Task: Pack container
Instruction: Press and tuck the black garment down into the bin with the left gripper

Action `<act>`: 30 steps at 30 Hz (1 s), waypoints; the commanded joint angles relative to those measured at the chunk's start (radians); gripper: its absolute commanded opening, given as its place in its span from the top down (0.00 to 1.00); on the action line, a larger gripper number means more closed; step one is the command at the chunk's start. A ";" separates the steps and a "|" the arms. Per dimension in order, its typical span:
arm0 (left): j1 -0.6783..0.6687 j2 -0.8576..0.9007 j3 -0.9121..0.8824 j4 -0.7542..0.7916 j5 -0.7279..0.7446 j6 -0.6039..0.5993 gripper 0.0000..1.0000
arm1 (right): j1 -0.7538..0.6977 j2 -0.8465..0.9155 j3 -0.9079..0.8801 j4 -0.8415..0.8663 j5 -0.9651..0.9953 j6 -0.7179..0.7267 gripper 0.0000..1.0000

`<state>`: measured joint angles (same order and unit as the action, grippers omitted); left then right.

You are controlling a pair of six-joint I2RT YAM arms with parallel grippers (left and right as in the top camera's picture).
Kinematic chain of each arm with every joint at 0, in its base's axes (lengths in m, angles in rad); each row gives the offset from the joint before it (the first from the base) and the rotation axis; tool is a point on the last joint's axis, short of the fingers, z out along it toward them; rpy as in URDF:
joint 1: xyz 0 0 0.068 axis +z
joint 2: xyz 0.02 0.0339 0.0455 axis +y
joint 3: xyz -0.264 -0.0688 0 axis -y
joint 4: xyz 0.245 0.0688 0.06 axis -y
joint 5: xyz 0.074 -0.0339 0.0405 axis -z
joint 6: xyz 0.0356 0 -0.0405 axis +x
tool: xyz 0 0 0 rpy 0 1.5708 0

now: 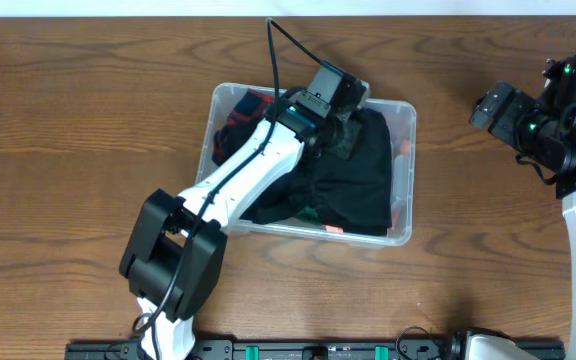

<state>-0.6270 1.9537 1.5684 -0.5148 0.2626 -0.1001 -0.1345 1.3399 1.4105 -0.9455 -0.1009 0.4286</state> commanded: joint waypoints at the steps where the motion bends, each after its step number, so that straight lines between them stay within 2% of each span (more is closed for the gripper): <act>1: 0.002 -0.110 -0.020 -0.033 -0.027 -0.006 0.67 | -0.006 0.002 0.003 -0.001 -0.001 0.004 0.01; 5: 0.010 -0.268 -0.020 -0.117 -0.139 -0.024 0.59 | -0.006 0.002 0.003 -0.001 -0.001 0.004 0.01; 10: 0.032 -0.399 -0.021 -0.347 -0.286 -0.103 0.59 | -0.006 0.002 0.003 -0.001 -0.001 0.004 0.01; 14: 0.066 -0.398 -0.051 -0.487 -0.304 -0.148 0.59 | -0.006 0.002 0.003 -0.001 -0.001 0.004 0.02; 18: 0.086 -0.371 -0.167 -0.453 -0.296 -0.165 0.59 | -0.006 0.002 0.003 -0.001 -0.001 0.004 0.01; 25: 0.087 -0.283 -0.380 -0.268 -0.290 -0.198 0.59 | -0.006 0.002 0.003 -0.001 -0.001 0.004 0.01; 30: 0.089 -0.199 -0.399 -0.194 -0.290 -0.217 0.59 | -0.006 0.002 0.003 -0.001 -0.001 0.004 0.01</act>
<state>-0.5423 1.6722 1.2057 -0.7444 -0.0154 -0.2943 -0.1345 1.3399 1.4105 -0.9459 -0.1009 0.4286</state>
